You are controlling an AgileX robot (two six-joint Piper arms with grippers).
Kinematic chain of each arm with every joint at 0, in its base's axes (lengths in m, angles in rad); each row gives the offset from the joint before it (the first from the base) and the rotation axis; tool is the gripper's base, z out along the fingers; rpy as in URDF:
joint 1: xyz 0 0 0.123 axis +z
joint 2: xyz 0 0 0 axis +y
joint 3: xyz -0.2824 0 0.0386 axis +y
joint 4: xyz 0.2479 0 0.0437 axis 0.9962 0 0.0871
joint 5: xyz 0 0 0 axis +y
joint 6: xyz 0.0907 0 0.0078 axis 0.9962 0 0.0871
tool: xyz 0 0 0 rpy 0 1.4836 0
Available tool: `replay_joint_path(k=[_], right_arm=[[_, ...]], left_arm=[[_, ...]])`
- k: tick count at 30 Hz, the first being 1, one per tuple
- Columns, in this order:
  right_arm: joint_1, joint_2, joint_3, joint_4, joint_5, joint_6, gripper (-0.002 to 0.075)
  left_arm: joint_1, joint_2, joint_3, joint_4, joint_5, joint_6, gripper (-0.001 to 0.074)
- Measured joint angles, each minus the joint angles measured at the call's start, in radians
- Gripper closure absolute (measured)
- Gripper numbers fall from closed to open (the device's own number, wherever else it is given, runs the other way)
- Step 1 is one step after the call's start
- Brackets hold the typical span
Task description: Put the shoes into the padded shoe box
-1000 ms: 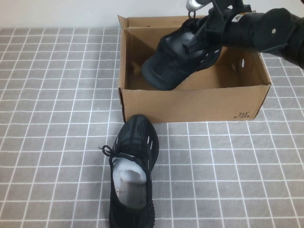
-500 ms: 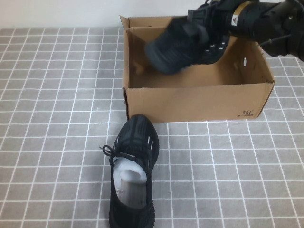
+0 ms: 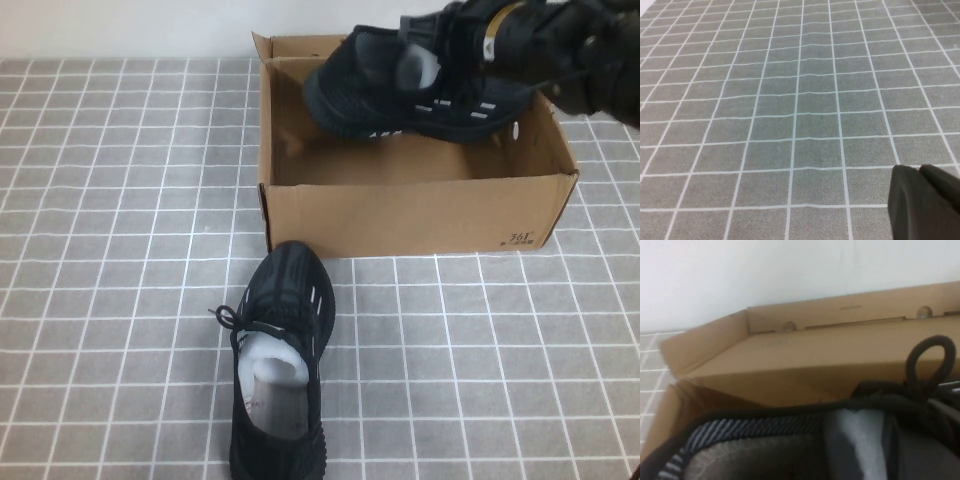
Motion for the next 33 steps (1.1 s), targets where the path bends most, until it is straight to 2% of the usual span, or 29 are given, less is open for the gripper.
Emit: replay_joint_path(k=[5, 15, 17, 22, 24, 30, 31, 33], right_arm=[[0.004, 0.049, 0.0, -0.011, -0.096, 0.011, 0.0732], [0.002, 0.147, -0.013, -0.027, -0.122, 0.018, 0.0715], [0.002, 0.149, -0.013, -0.033, -0.122, 0.014, 0.0655], [0.002, 0.136, -0.034, -0.059, -0.117, 0.009, 0.037], [0.002, 0.113, -0.038, -0.07, -0.11, 0.007, 0.031], [0.002, -0.003, -0.038, -0.184, -0.093, 0.005, 0.0346], [0.002, -0.023, -0.038, -0.199, -0.083, 0.005, 0.0367], [0.004, -0.081, -0.038, -0.219, -0.035, -0.006, 0.0465]], left_arm=[[0.0, 0.0, 0.0, 0.0, 0.0, 0.0, 0.0741], [0.0, 0.0, 0.0, 0.0, 0.0, 0.0, 0.0741], [0.0, 0.0, 0.0, 0.0, 0.0, 0.0, 0.0741], [0.0, 0.0, 0.0, 0.0, 0.0, 0.0, 0.0741], [0.0, 0.0, 0.0, 0.0, 0.0, 0.0, 0.0741], [0.0, 0.0, 0.0, 0.0, 0.0, 0.0, 0.0741], [0.0, 0.0, 0.0, 0.0, 0.0, 0.0, 0.0741], [0.0, 0.0, 0.0, 0.0, 0.0, 0.0, 0.0741]])
